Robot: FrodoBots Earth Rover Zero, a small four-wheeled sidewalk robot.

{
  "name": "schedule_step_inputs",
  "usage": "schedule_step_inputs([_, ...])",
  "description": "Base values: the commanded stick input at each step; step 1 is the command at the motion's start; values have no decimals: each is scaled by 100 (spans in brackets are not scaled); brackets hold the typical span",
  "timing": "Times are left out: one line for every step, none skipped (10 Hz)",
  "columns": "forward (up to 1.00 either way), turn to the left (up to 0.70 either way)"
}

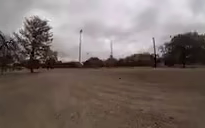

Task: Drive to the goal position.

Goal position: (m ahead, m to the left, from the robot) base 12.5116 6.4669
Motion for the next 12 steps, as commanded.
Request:
schedule_step_inputs([70, -1])
schedule_step_inputs([70, -1])
schedule_step_inputs([70, -1])
schedule_step_inputs([70, -1])
schedule_step_inputs([70, 14])
schedule_step_inputs([70, 34])
schedule_step_inputs([70, 34])
schedule_step_inputs([70, 34])
schedule_step_inputs([70, 25])
schedule_step_inputs([70, -1])
schedule_step_inputs([70, -1])
schedule_step_inputs([70, -1])
